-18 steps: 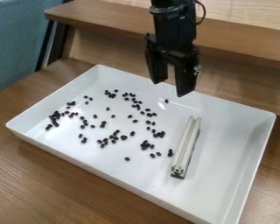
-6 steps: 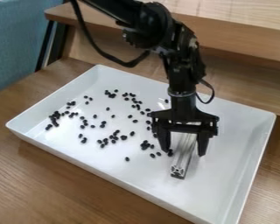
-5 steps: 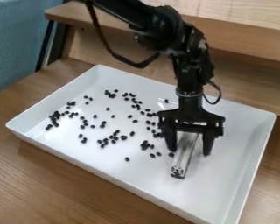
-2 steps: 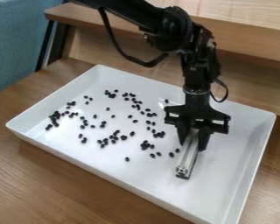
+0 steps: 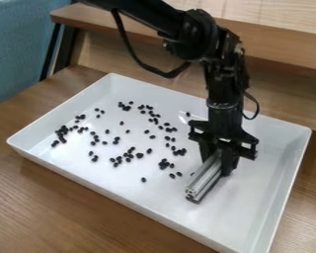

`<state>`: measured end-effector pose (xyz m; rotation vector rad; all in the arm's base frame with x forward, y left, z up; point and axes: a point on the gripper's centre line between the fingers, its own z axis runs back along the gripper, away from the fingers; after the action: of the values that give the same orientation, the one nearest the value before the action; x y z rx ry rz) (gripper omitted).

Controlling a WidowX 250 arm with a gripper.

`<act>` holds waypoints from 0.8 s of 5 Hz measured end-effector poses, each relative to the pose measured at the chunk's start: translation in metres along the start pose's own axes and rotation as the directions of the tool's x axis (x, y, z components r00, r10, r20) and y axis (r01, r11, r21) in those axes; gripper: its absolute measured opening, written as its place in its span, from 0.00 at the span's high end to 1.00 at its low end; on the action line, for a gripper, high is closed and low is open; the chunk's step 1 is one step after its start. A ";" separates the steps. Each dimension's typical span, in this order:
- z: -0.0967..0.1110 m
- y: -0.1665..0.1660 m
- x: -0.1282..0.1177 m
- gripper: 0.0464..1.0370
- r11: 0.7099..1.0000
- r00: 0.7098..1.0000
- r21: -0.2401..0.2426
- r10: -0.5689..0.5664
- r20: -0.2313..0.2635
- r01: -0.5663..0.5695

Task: Sweep into pile

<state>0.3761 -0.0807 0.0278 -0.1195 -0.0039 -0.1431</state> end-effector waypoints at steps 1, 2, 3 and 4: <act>-0.004 0.005 -0.010 0.64 0.987 0.987 0.025 -0.155 -0.033 0.156; -0.002 0.021 -0.022 0.64 0.978 0.978 0.037 -0.206 -0.028 0.207; 0.000 0.041 -0.034 0.64 0.976 0.977 0.053 -0.212 0.001 0.212; 0.000 0.055 -0.043 0.64 0.974 0.975 0.068 -0.220 0.030 0.217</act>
<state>0.3410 -0.0203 0.0208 -0.0574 -0.0588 -0.3604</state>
